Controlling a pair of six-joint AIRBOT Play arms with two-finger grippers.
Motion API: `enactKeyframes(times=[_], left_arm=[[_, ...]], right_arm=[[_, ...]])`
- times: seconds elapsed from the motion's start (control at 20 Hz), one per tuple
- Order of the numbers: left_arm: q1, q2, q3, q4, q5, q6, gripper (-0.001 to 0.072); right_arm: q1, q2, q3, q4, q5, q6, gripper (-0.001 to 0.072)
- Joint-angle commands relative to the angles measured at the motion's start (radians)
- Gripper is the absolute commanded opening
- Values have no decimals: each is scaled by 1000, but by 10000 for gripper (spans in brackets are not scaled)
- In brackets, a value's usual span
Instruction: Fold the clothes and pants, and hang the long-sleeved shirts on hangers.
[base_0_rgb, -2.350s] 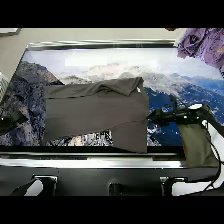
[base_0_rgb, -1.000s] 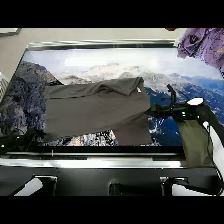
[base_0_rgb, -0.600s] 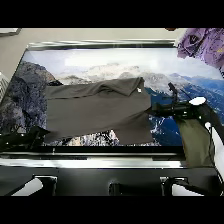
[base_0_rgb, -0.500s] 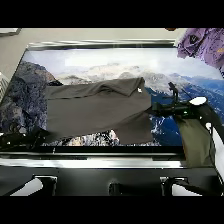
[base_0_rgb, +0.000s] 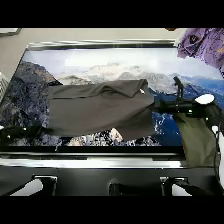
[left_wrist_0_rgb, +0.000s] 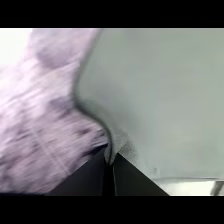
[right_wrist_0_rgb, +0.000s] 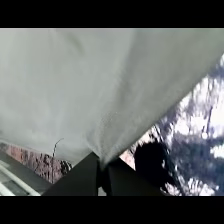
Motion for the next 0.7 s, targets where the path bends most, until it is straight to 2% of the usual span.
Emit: enactKeyframes(times=[0.0, 0.15, 0.4, 0.5, 0.65], left_arm=[[-95, 7, 201, -18, -40, -60, 14], [-192, 7, 529, 59, -39, -153, 14], [-296, 48, 1117, 355, -61, -352, 15], [-301, 107, 1240, 408, -82, -412, 15], [-299, 256, 1269, 503, -101, -496, 15]], right_arm=[[19, 68, 107, -64, -2, 58, 29], [73, 99, 357, -253, 11, 183, 29], [99, 215, 767, -483, 75, 345, 29], [99, 296, 876, -542, 122, 393, 29], [99, 444, 945, -602, 161, 444, 29]])
